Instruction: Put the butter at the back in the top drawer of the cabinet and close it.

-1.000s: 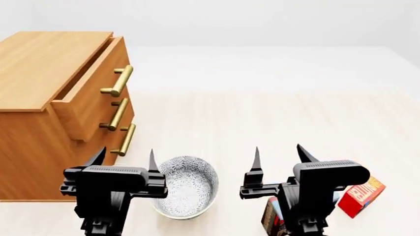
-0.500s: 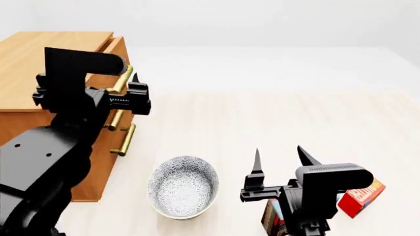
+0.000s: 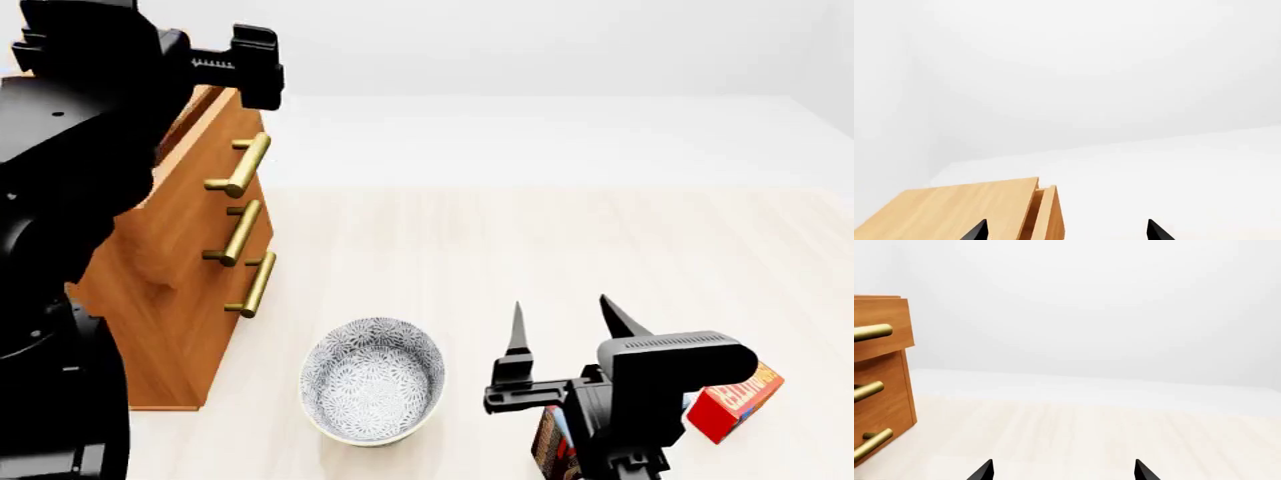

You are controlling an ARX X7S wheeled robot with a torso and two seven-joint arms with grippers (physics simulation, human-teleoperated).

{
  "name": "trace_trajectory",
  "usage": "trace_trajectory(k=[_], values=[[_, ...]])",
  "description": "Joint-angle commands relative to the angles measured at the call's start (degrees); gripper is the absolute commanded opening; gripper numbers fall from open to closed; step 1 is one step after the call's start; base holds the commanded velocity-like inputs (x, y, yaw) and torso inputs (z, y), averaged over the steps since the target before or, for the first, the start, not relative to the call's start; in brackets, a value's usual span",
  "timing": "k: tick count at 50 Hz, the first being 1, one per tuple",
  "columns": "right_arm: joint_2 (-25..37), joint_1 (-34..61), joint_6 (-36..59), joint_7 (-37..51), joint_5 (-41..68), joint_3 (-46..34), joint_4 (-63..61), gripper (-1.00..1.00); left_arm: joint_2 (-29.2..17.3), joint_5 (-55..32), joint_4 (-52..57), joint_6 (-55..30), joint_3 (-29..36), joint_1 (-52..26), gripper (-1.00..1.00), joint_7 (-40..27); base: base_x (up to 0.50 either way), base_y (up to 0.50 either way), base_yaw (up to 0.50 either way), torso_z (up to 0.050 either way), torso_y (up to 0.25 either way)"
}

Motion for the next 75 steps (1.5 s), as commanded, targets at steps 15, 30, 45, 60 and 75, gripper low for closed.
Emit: trace_trajectory(k=[15, 30, 45, 60, 75], values=[[0.5, -1.0, -1.1, 0.4, 0.5, -0.8, 0.0, 1.0, 4.0, 9.9, -38.2, 15.2, 12.6, -15.3, 1.0, 1.5, 0.0, 0.0, 0.0, 0.0, 0.0], [1.0, -2.1, -2.0, 0.8, 1.0, -0.7, -0.3, 1.0, 5.8, 6.8, -47.9, 2.0, 10.4, -19.2, 1.0, 3.1, 0.0, 0.0, 0.0, 0.0, 0.0], [1.5, -2.4, -2.3, 1.0, 1.2, -1.2, -0.7, 1.0, 7.3, 5.5, -54.7, -1.4, 7.3, -20.3, 1.0, 2.2, 0.0, 0.0, 0.0, 0.0, 0.0], [1.9, -2.2, -2.3, 1.3, 1.5, -1.6, -0.6, 1.0, 7.7, 6.4, -58.2, -0.8, 11.3, -20.5, 1.0, 3.3, 0.0, 0.0, 0.0, 0.0, 0.0], [2.2, -2.3, -2.3, 1.7, 1.9, -1.9, -0.8, 1.0, 7.0, 6.8, -57.9, -0.2, 10.8, -20.0, 1.0, 1.8, 0.0, 0.0, 0.0, 0.0, 0.0]])
